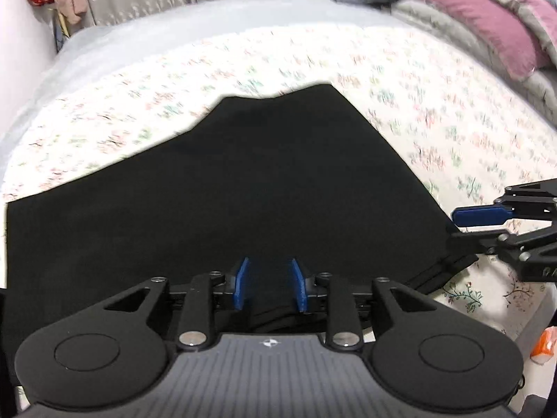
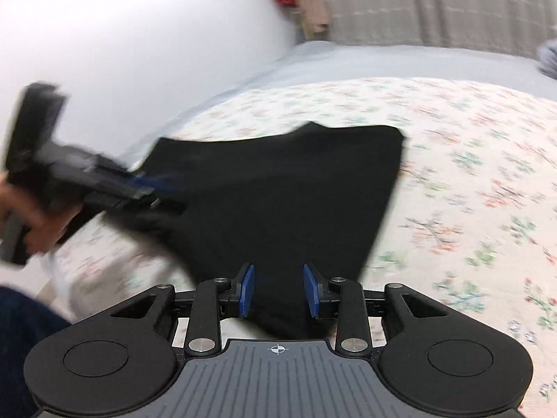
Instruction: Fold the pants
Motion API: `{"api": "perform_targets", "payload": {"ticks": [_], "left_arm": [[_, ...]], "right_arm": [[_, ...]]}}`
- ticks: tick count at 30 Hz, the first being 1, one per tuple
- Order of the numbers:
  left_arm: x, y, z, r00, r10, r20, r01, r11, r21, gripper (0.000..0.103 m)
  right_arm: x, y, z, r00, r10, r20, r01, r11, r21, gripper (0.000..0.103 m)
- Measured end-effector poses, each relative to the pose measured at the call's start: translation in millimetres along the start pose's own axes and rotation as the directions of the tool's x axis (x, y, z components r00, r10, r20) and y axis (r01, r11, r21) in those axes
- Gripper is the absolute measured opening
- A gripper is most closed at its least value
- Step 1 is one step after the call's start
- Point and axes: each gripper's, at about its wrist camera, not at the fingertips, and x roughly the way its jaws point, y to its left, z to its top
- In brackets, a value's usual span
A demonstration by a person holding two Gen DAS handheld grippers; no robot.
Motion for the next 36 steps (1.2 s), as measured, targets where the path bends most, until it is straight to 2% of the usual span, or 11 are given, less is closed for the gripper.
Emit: {"api": "perform_targets", "payload": {"ticks": [4,10,13,16,19,22,26,29,31,33,36], "left_arm": [[34,-10,-10,0.995,0.053,-0.081,-0.057,0.997,-0.048,0.041],[32,7,-35,1.000,0.008,0.004,-0.008,0.986,-0.167,0.043],[29,12,-46,0.999,-0.015,0.045,0.024,0.980,-0.199,0.043],[31,23,-56,0.998,-0.018,0.065,0.031,0.977,-0.211,0.043],[28,20,-58,0.998,-0.010,0.064,0.023,0.979,-0.202,0.043],[27,17,-58,0.998,-0.015,0.065,0.028,0.977,-0.212,0.043],[21,18,-60,0.997,-0.017,0.070,0.031,0.976,-0.216,0.043],[20,21,-58,0.997,-0.022,0.069,0.037,0.974,-0.222,0.043],[19,22,-57,0.998,-0.020,0.064,0.034,0.973,-0.227,0.043],[18,21,-54,0.998,-0.013,0.057,0.025,0.973,-0.229,0.043],[18,19,-49,0.999,-0.001,0.047,0.011,0.975,-0.224,0.045]], "right_arm": [[17,3,-23,0.998,-0.051,-0.047,0.047,0.996,-0.080,0.032],[6,4,-27,0.997,-0.051,-0.056,0.046,0.995,-0.092,0.032],[-15,-24,-29,0.999,0.039,0.004,-0.039,0.993,0.107,0.032],[-20,-63,-36,0.995,0.085,0.060,-0.101,0.932,0.348,0.041],[-9,-81,-45,0.987,0.150,0.064,-0.163,0.865,0.474,0.042],[6,-80,-51,0.972,0.215,0.097,-0.233,0.810,0.539,0.040],[18,-75,-54,0.961,0.234,0.145,-0.273,0.739,0.616,0.039],[25,-71,-59,0.957,0.229,0.178,-0.289,0.695,0.658,0.033],[27,-69,-60,0.957,0.219,0.189,-0.289,0.691,0.663,0.031],[28,-67,-60,0.965,0.195,0.173,-0.261,0.713,0.651,0.019],[28,-64,-62,0.972,0.170,0.163,-0.235,0.731,0.641,0.011]]}}
